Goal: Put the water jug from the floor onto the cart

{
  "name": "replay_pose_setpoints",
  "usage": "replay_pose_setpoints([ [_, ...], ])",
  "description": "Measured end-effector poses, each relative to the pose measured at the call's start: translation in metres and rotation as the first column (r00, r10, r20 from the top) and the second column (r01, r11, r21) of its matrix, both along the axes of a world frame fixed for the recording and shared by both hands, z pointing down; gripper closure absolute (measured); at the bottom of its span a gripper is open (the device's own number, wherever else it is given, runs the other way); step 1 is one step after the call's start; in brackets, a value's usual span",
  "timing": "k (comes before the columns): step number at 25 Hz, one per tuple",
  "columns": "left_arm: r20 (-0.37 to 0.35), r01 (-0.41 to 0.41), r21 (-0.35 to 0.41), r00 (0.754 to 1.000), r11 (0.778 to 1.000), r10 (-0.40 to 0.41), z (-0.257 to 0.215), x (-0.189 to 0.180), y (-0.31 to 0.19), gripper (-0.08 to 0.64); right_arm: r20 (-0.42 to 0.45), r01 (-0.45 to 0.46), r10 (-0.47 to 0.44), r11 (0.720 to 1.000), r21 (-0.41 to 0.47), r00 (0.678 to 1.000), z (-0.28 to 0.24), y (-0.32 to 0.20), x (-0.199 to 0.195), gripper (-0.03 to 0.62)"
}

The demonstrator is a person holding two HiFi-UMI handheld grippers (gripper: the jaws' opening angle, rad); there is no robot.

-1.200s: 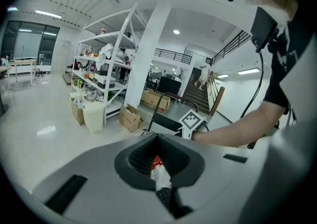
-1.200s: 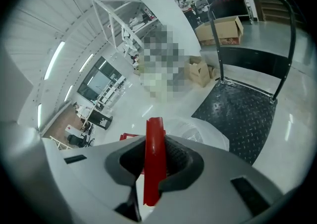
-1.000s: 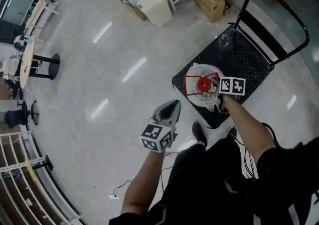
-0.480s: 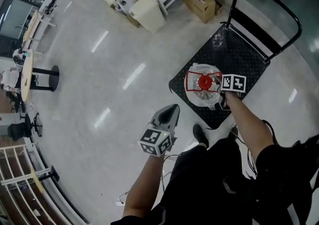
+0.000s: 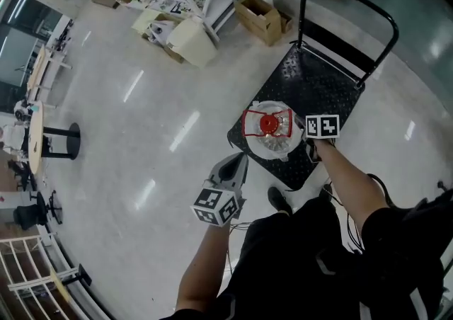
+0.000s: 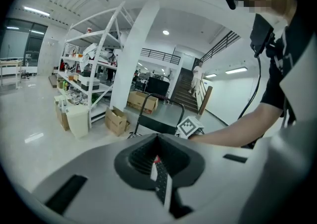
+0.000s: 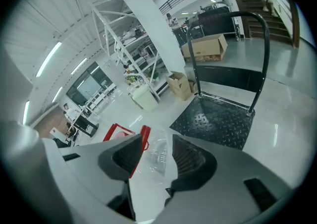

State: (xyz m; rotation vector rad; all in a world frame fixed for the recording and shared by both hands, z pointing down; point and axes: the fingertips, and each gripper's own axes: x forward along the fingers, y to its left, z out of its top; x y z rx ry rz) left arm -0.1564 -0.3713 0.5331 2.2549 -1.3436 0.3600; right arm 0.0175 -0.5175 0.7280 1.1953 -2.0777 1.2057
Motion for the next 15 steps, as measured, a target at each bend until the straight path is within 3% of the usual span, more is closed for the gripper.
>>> replay_pose_setpoints([
  [3, -0.019, -0.027, 0.028, 0.999, 0.999, 0.027, -0.012, 0.016, -0.005, 0.560, 0.016, -0.034, 0.033, 0.998, 0.046, 0.999, -0.031, 0.001, 0.028, 0.419],
  [7, -0.066, -0.093, 0.110, 0.993, 0.990, 0.101, -0.041, 0.055, -0.022, 0.560, 0.072, -0.051, 0.038, 0.982, 0.181, 0.997, -0.096, 0.002, 0.071, 0.433],
  [9, -0.081, -0.147, 0.167, 0.984, 0.975, 0.162, -0.063, 0.083, -0.032, 0.560, 0.085, -0.067, 0.048, 0.967, 0.247, 0.995, -0.132, 0.002, 0.100, 0.482],
  [15, -0.114, -0.231, 0.272, 0.956, 0.934, 0.270, -0.118, 0.157, -0.045, 0.560, 0.050, -0.070, 0.054, 0.899, 0.431, 0.997, -0.243, 0.023, 0.174, 0.548],
])
